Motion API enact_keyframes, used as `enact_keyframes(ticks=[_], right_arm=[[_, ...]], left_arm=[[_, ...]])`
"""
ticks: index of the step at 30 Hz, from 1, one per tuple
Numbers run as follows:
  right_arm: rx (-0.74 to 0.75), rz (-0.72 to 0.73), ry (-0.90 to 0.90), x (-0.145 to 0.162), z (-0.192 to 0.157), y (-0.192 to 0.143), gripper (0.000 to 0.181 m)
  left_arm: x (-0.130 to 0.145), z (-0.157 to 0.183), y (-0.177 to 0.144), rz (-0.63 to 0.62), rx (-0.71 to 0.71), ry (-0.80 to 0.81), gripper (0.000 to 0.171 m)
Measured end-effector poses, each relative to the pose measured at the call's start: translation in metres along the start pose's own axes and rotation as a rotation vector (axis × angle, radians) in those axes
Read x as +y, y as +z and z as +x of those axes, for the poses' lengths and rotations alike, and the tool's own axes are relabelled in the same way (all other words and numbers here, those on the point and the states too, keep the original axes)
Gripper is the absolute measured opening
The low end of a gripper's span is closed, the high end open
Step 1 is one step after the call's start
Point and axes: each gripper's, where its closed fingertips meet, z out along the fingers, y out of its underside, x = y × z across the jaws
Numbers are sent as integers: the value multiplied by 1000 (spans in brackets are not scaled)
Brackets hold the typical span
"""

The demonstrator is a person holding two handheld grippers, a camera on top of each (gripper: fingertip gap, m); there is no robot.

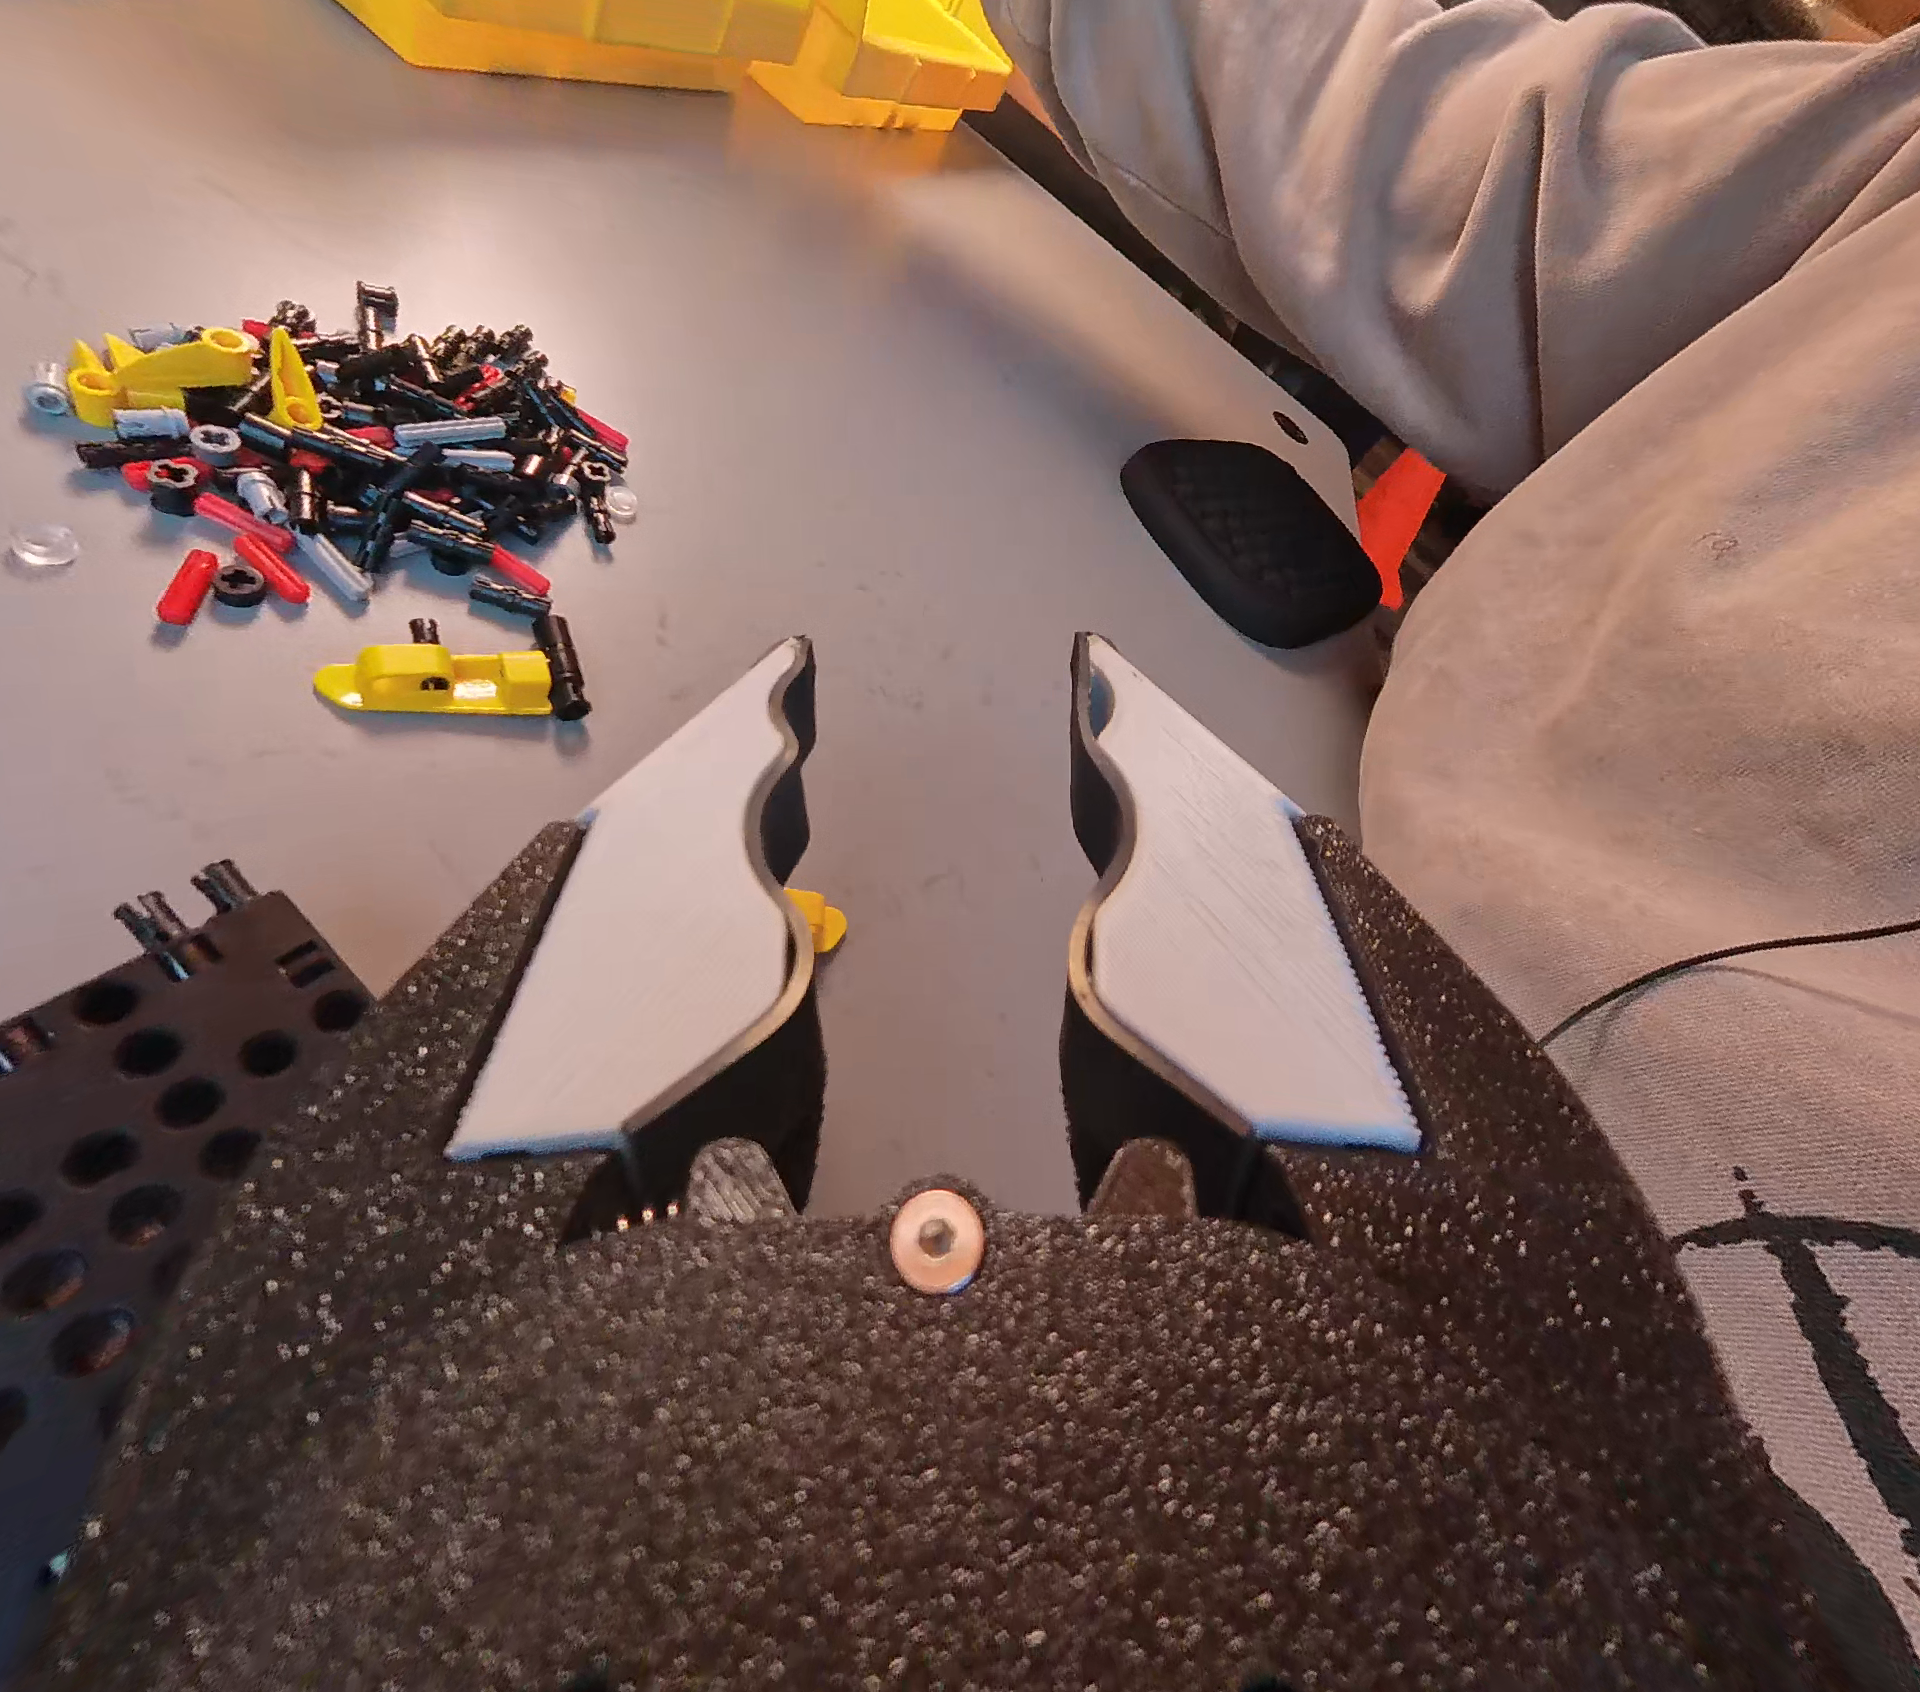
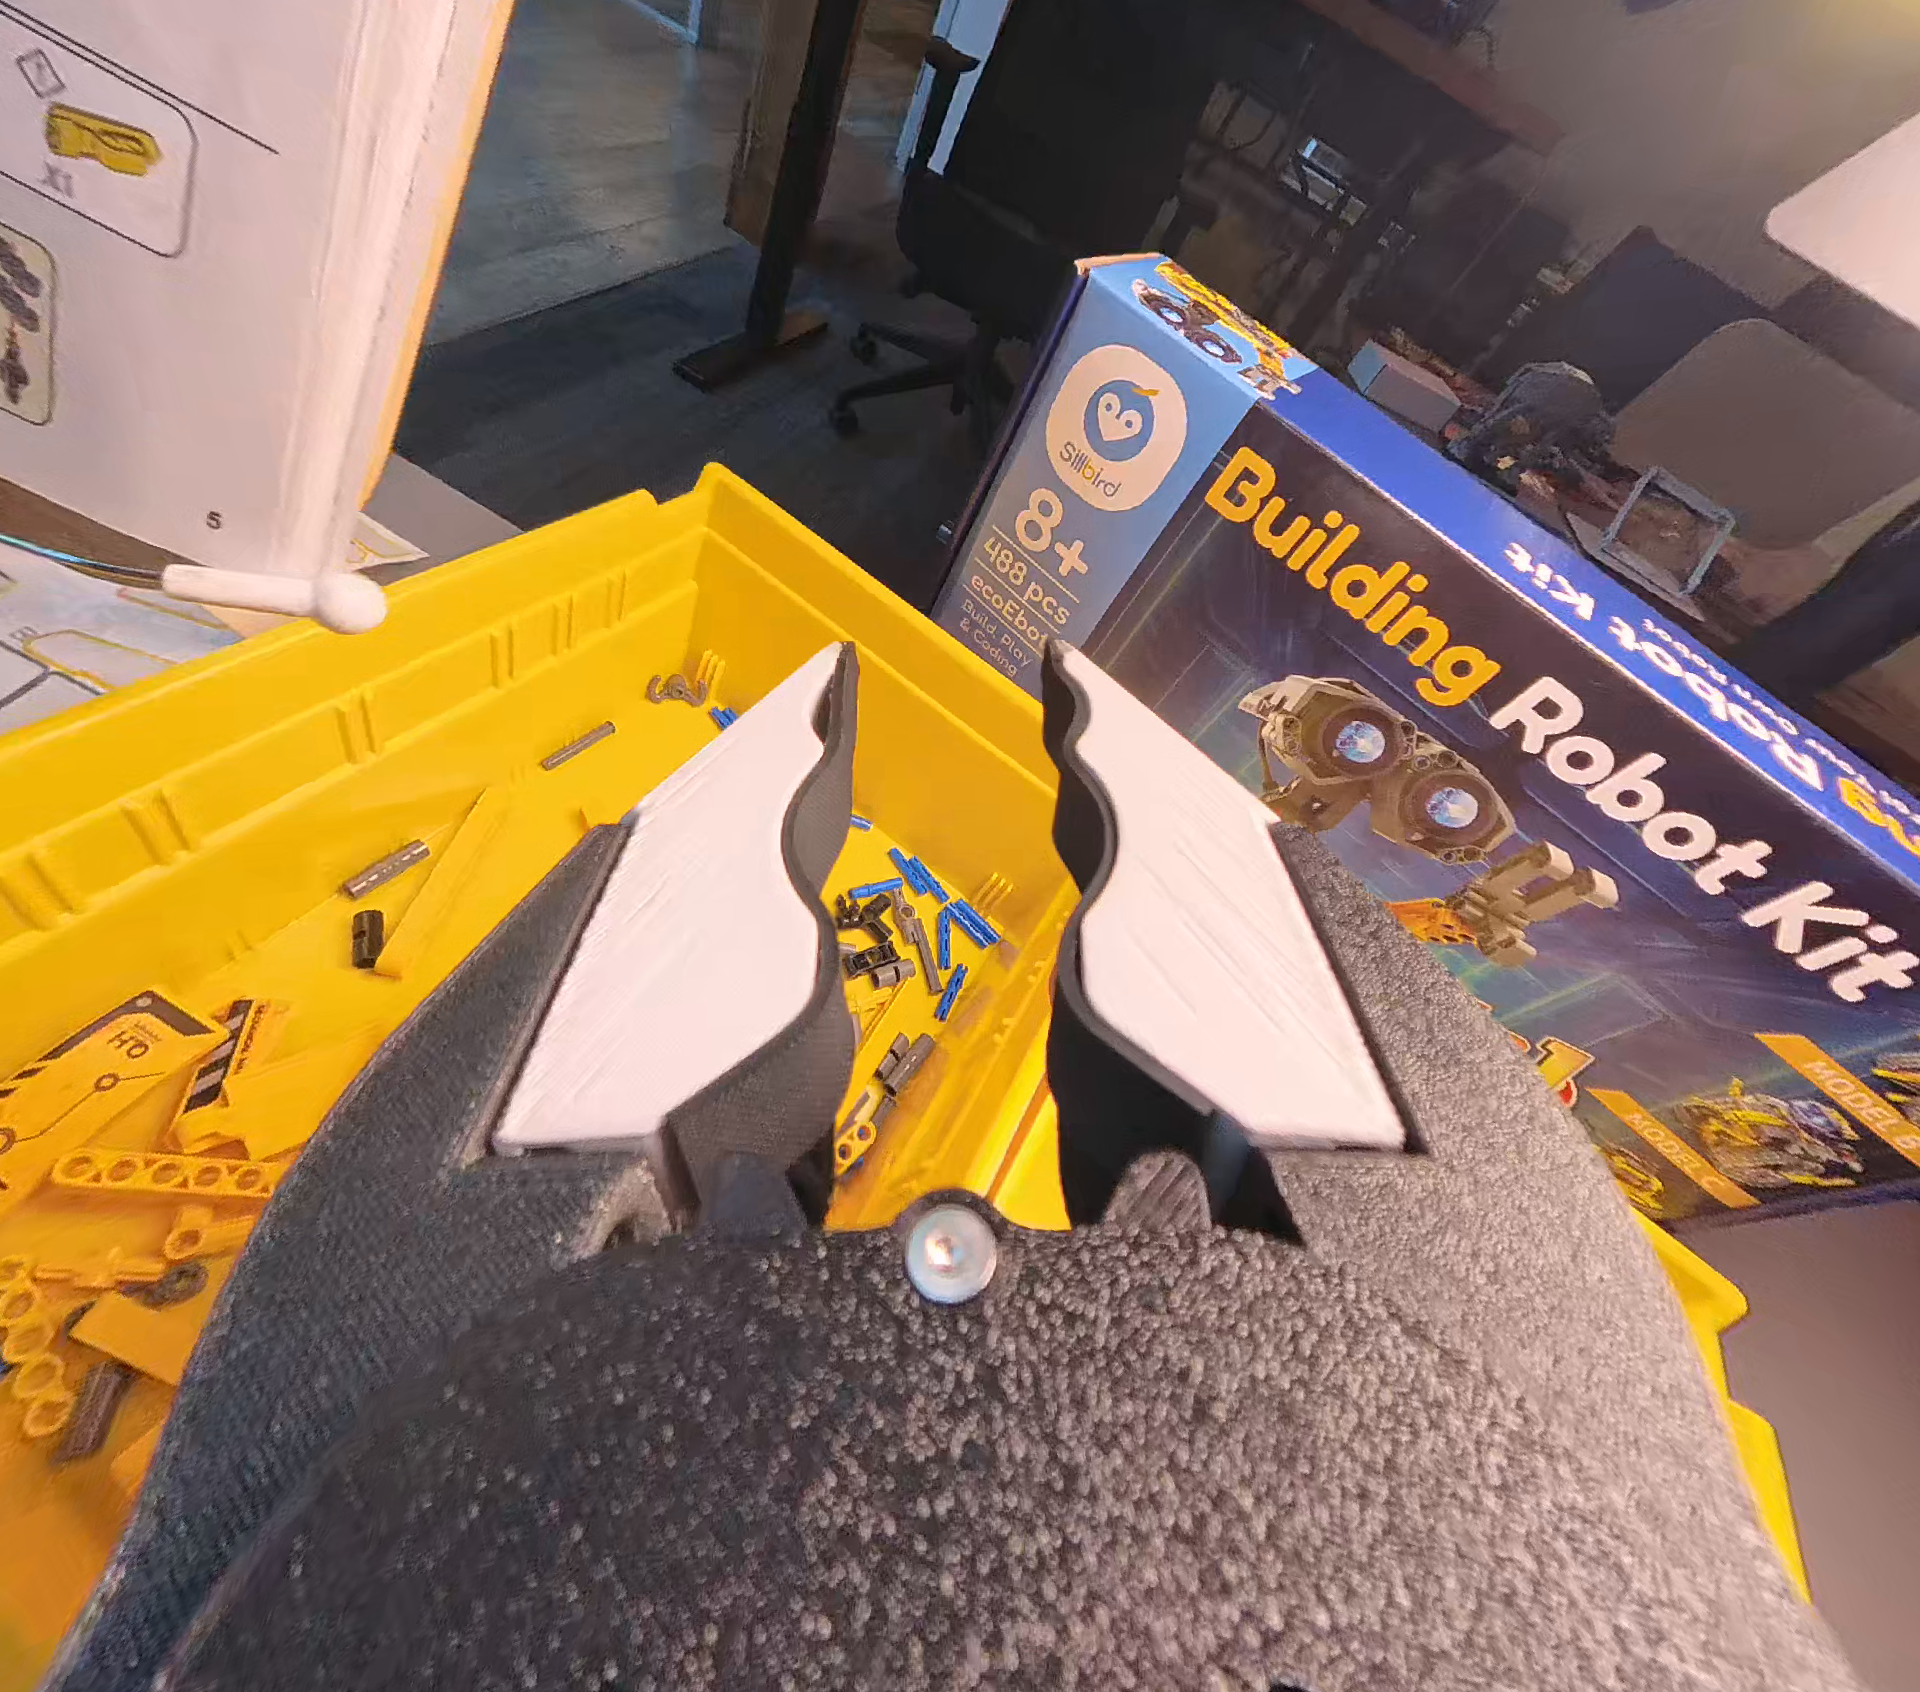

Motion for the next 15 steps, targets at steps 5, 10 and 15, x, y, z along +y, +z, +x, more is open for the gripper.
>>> enact_keyframes(ticks=[5,10,15], right_arm=[[-118,99,34,-26,-63,-53,38],[-583,78,55,-16,-246,-143,38],[-933,-29,12,25,-394,-216,38]], left_arm=[[2,-2,-1,-24,-32,40,48],[14,-24,-8,-156,-204,194,46],[35,-30,-13,-321,-298,357,43]])
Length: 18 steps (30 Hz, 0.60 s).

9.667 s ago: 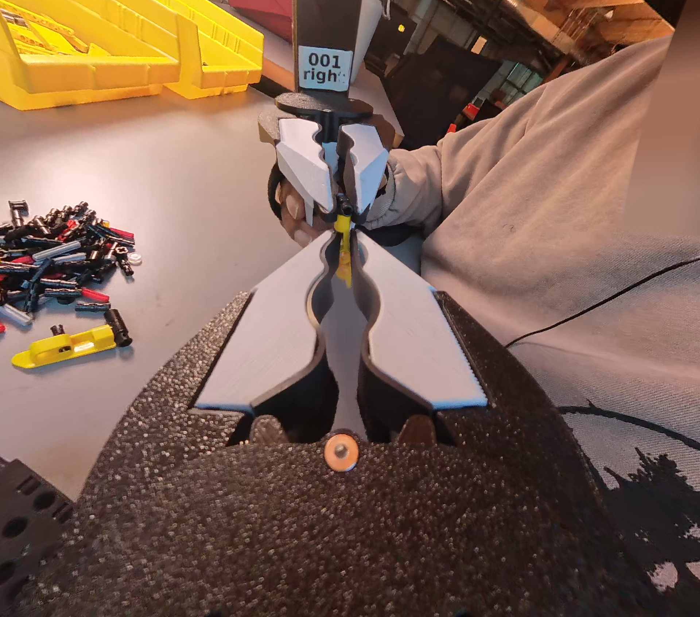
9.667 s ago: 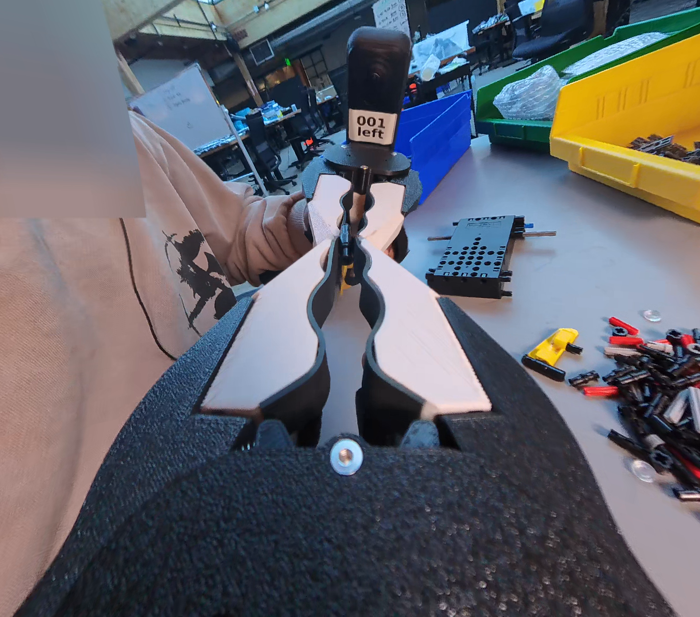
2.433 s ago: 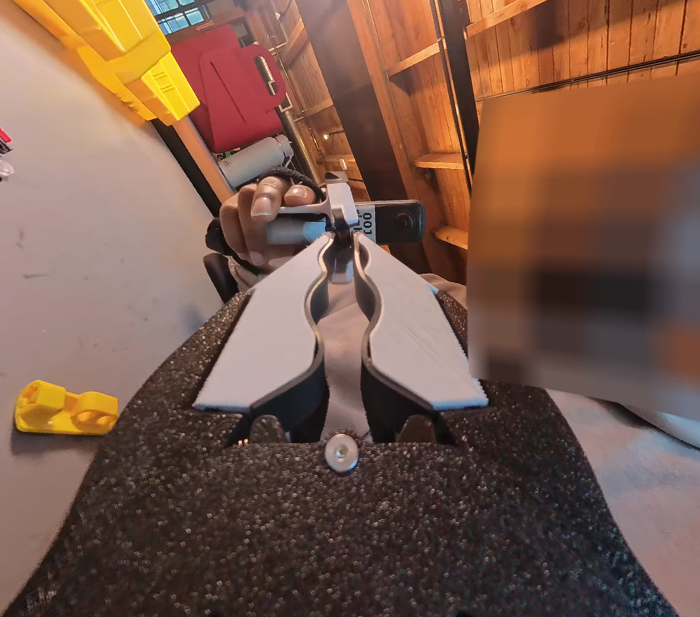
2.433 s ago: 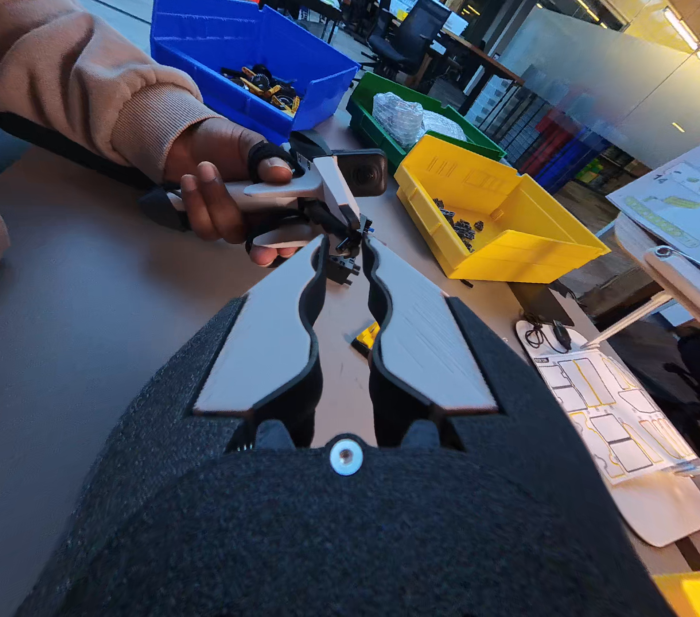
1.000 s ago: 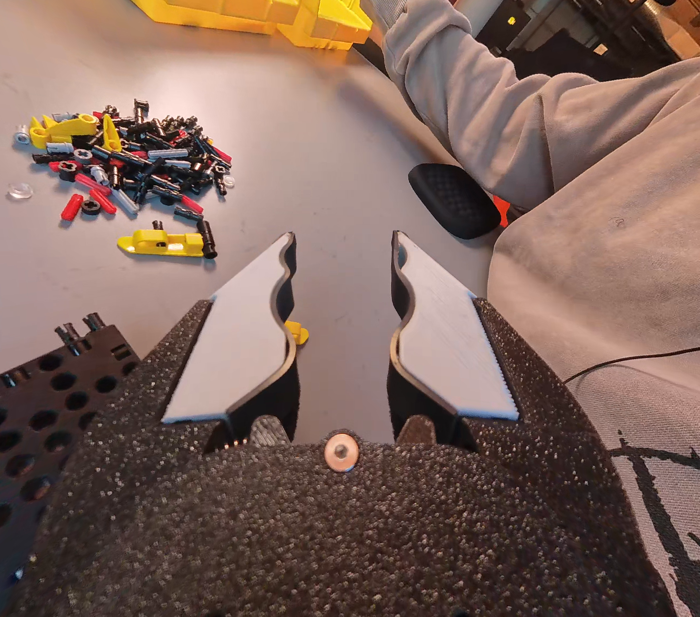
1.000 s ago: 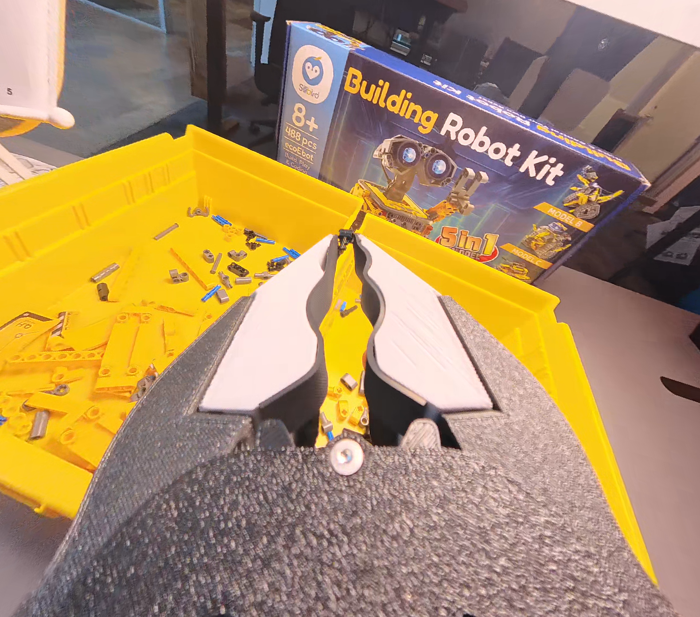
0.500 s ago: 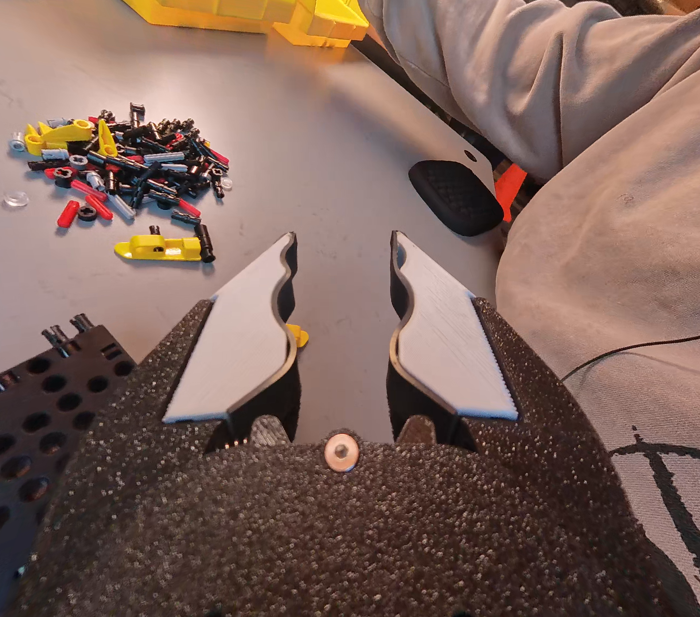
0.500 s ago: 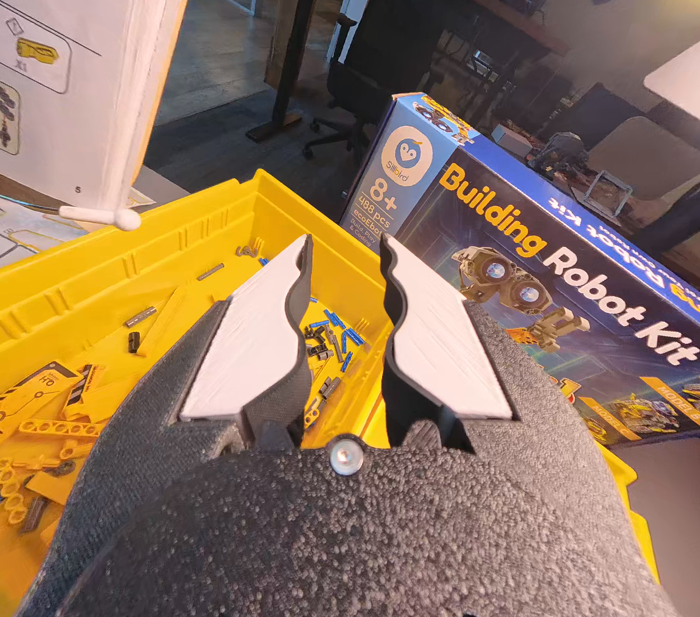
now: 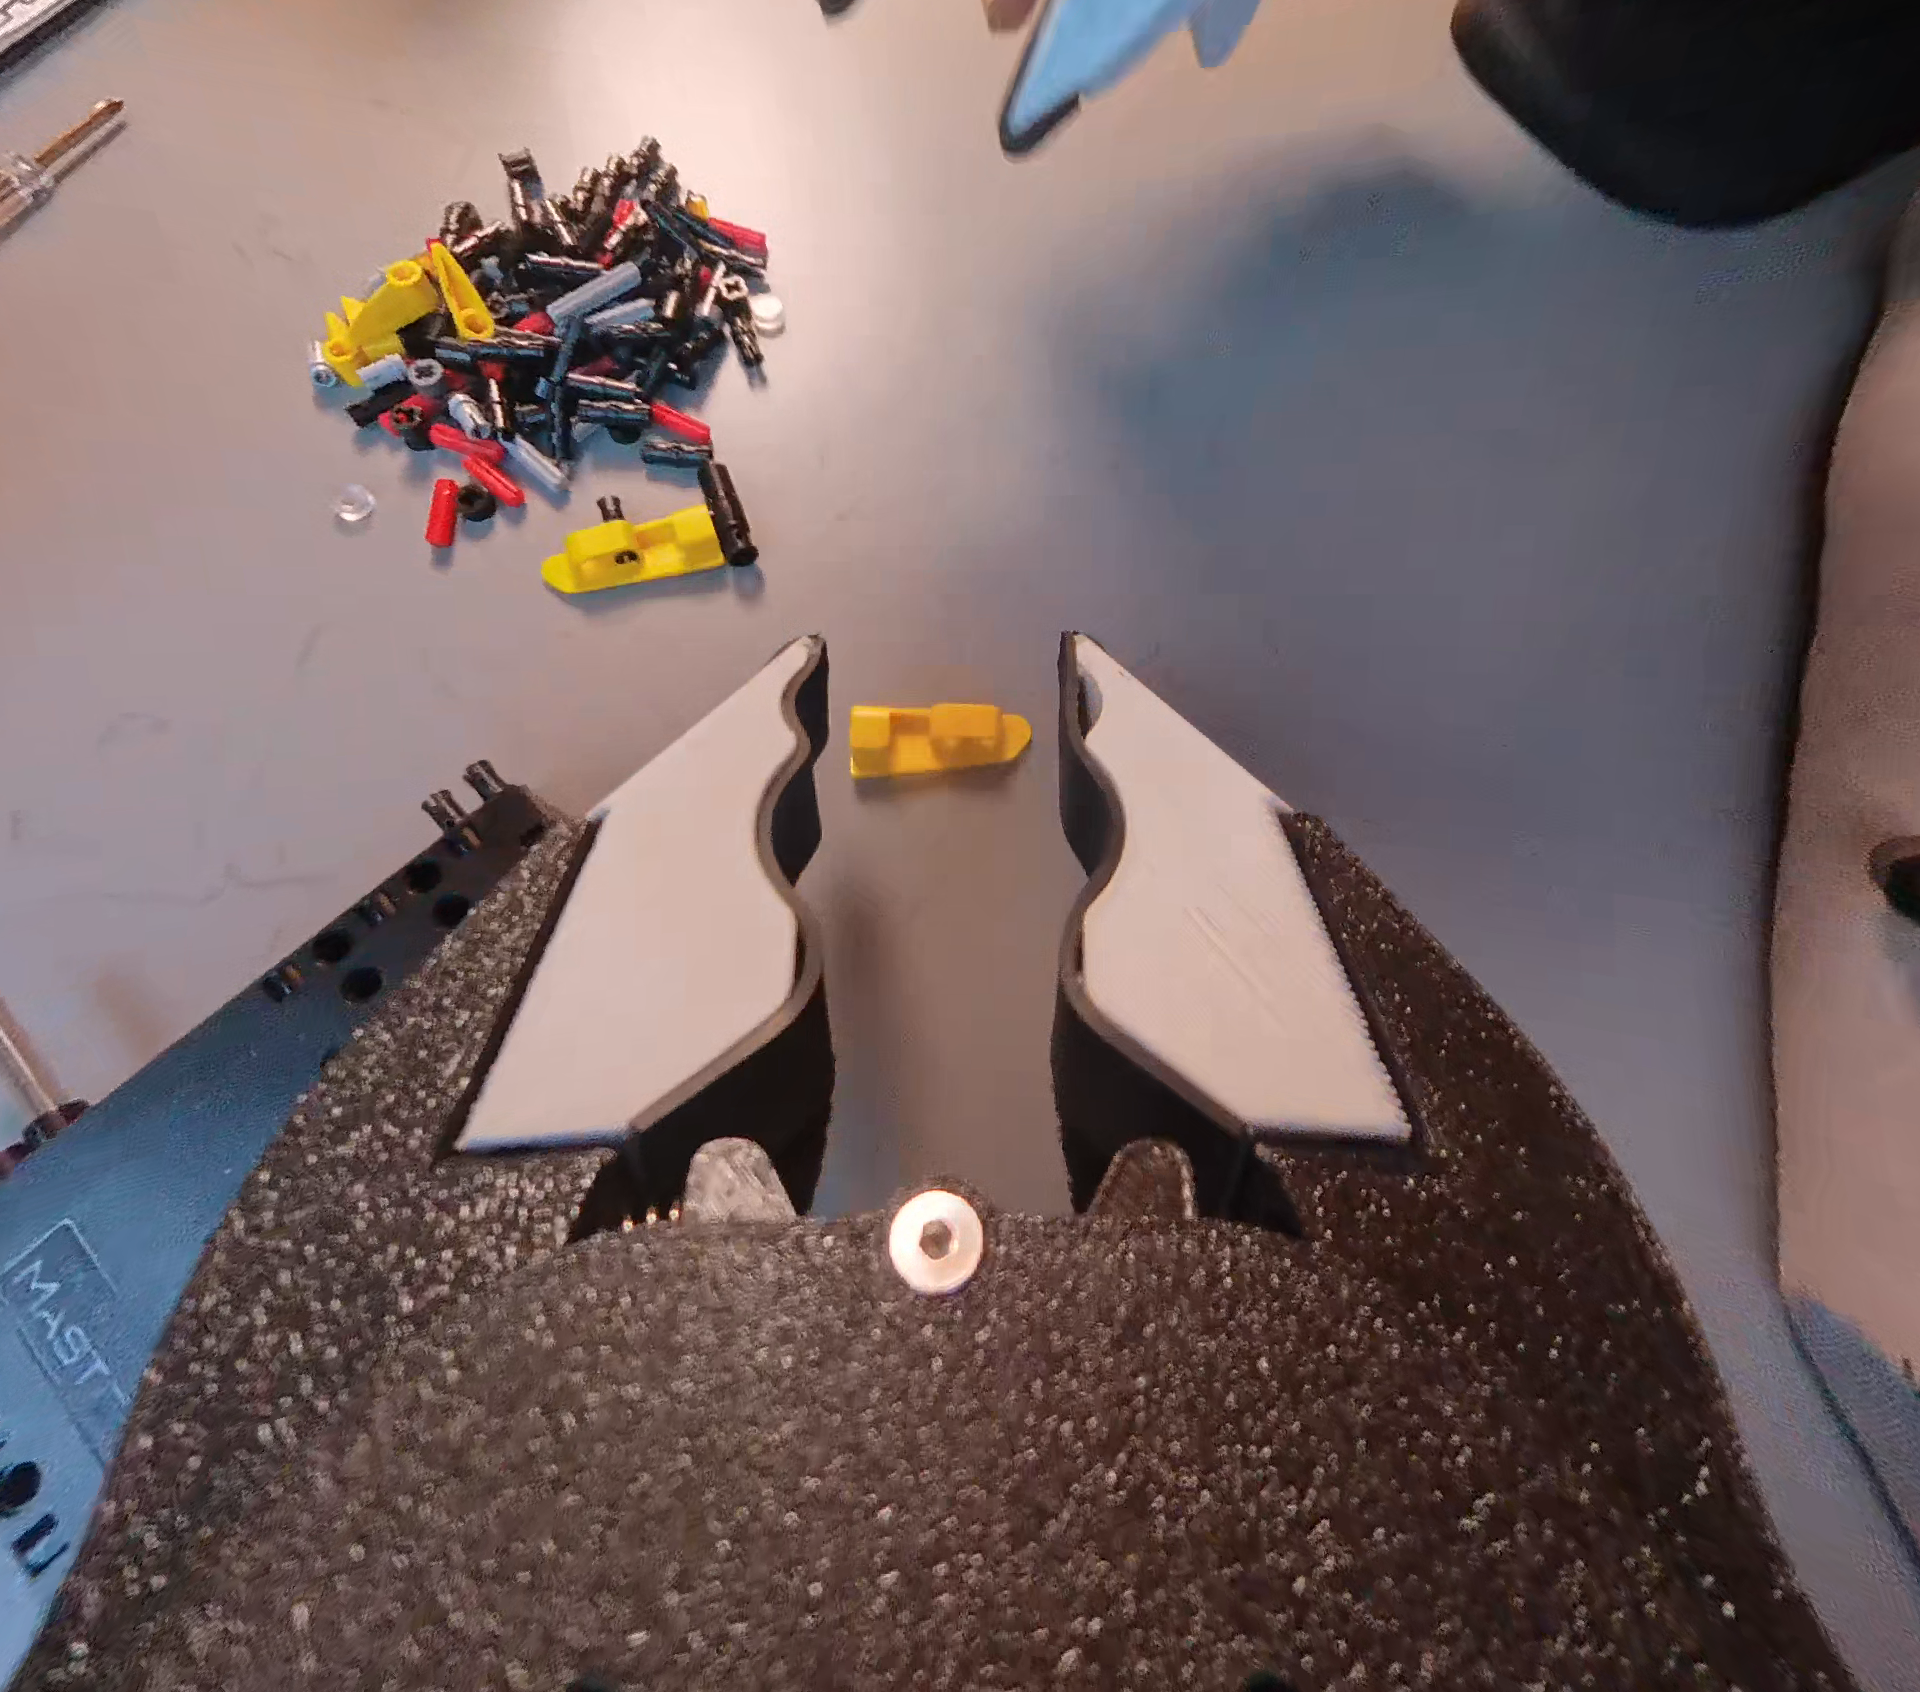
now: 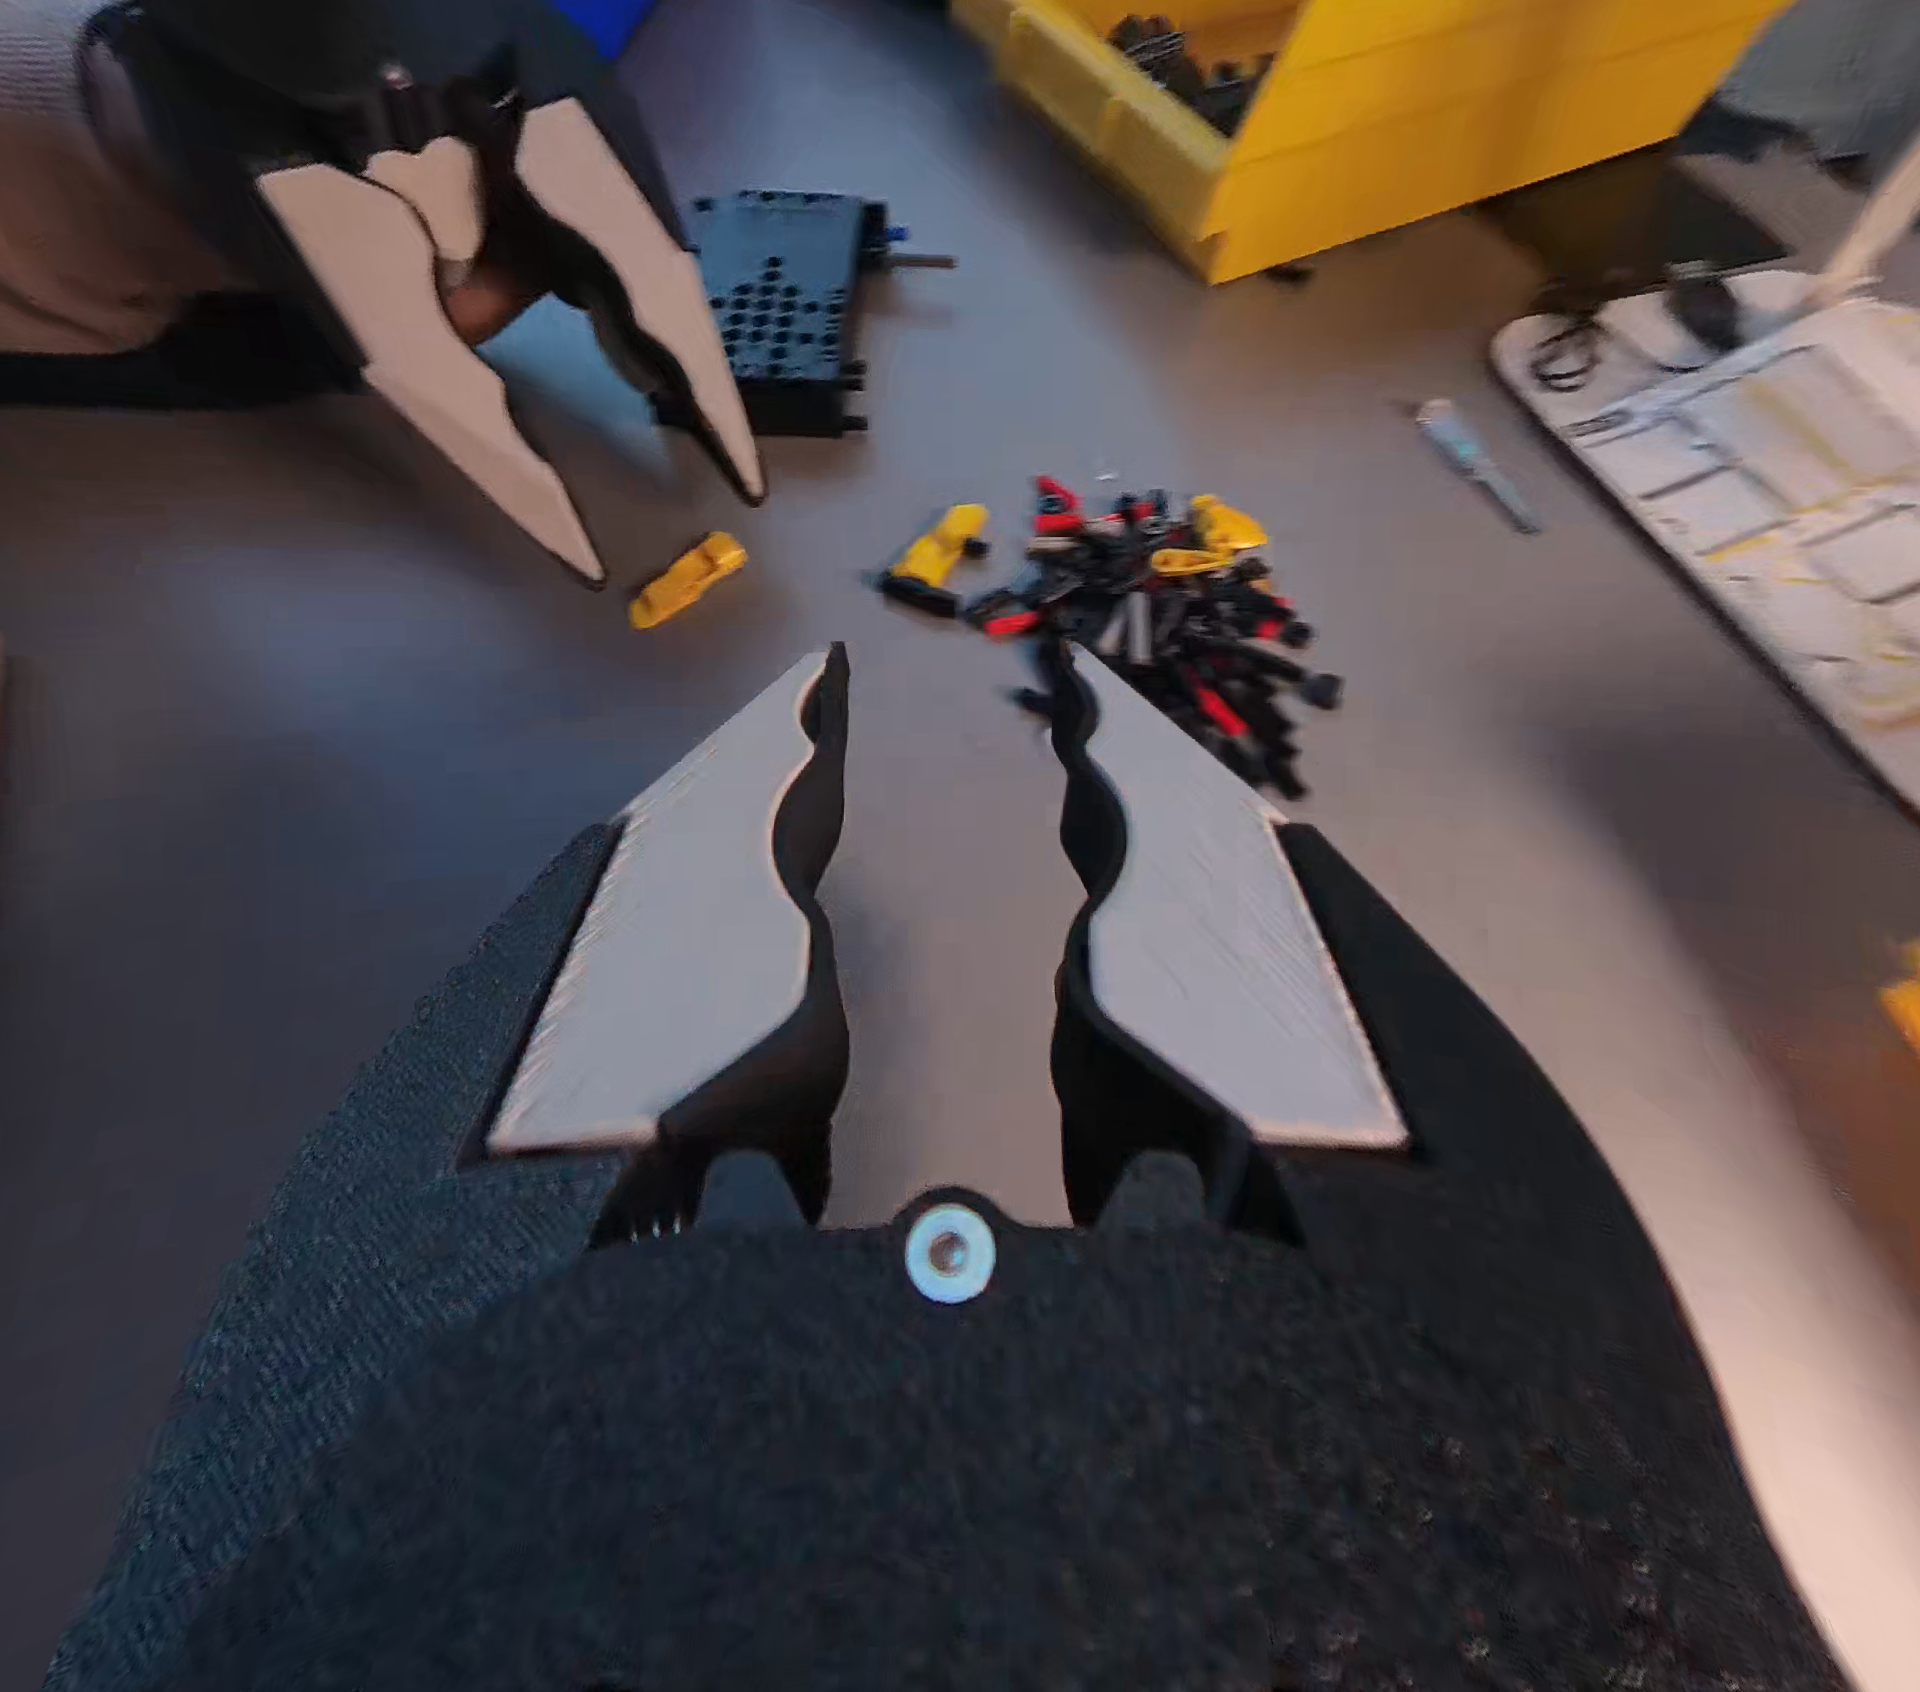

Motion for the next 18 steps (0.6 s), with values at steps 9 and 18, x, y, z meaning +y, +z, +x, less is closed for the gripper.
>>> enact_keyframes(ticks=[9,18], right_arm=[[-115,-43,-19,11,-48,32,38],[-126,-36,-34,15,-54,32,37]], left_arm=[[27,-3,6,-206,-82,90,42],[23,4,12,-167,-54,134,7]])
